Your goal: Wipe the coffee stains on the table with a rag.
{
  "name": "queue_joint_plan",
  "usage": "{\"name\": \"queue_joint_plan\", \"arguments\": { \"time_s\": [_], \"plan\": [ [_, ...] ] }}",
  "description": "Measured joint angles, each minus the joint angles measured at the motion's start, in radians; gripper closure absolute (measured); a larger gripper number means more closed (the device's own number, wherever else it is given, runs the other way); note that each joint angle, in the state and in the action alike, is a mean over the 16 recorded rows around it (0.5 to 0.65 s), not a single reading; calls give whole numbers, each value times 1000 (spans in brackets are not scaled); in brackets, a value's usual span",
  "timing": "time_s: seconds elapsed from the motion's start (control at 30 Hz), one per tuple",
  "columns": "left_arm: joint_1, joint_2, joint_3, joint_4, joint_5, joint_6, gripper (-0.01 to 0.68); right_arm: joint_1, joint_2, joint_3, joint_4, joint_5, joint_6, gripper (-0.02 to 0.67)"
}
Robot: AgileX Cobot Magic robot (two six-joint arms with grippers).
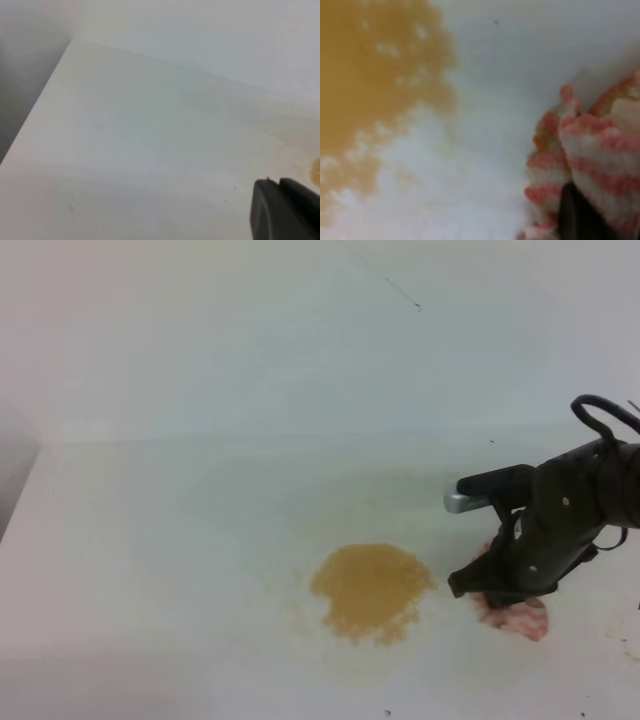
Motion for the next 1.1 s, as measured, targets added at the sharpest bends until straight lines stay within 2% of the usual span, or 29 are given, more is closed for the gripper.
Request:
{"name": "queue_joint_plan", "arguments": {
  "time_s": [0.13,0.27,1.1],
  "plan": [
    [0,0,0,0,0,0,673,19,11,-11,11,-20,-8,599],
    [0,0,0,0,0,0,673,32,25,-29,20,-37,-8,626],
    [0,-1,0,-1,1,0,673,136,146,-179,46,-23,-16,631]
  ]
}}
